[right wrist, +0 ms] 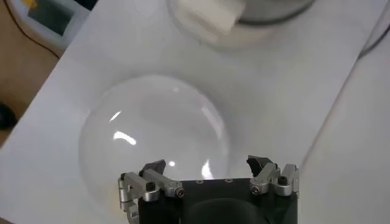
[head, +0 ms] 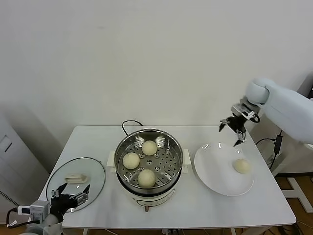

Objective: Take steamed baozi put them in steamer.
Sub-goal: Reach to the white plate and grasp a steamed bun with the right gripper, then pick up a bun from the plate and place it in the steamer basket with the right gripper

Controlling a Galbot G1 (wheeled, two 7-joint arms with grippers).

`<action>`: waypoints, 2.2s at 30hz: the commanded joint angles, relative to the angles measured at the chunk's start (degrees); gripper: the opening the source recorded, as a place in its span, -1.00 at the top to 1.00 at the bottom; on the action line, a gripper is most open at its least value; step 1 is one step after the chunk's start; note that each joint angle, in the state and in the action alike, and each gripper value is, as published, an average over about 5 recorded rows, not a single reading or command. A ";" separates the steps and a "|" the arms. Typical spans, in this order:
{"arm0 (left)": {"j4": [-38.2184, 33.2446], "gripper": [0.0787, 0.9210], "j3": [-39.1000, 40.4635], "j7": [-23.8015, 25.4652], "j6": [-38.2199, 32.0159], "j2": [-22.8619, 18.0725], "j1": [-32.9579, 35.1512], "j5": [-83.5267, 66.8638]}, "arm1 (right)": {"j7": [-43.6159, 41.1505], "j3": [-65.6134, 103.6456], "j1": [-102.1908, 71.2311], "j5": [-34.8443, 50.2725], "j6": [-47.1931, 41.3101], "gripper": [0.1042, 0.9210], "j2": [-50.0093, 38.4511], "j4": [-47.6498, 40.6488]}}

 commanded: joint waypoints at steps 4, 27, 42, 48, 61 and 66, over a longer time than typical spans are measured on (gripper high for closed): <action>0.04 -0.77 0.08 -0.02 0.09 -0.15 0.02 -0.02 | 1.64 13.19 -14.38 -12.15 1.99 -0.76 -0.10 -11.19; 0.54 -0.77 0.58 0.04 -0.03 -0.21 0.13 0.04 | 8.83 23.53 -22.60 -22.49 0.82 -0.76 4.76 -16.38; 0.17 -0.77 0.35 -0.02 -0.01 -0.35 0.31 0.07 | 5.82 25.32 -22.51 -22.12 0.50 -0.09 4.86 -15.90; -0.59 -0.77 0.14 -0.17 0.22 -0.44 0.54 0.07 | 4.82 20.59 -18.86 -17.69 -0.07 0.11 2.17 -11.55; -1.88 -0.77 0.03 -0.50 0.43 -0.75 1.11 0.48 | 3.77 -23.59 15.87 26.63 -20.07 0.11 -7.35 12.49; -2.06 -0.77 0.09 -0.51 0.35 -0.64 1.49 0.80 | 4.66 -33.82 27.32 36.66 -25.22 0.11 -3.48 16.95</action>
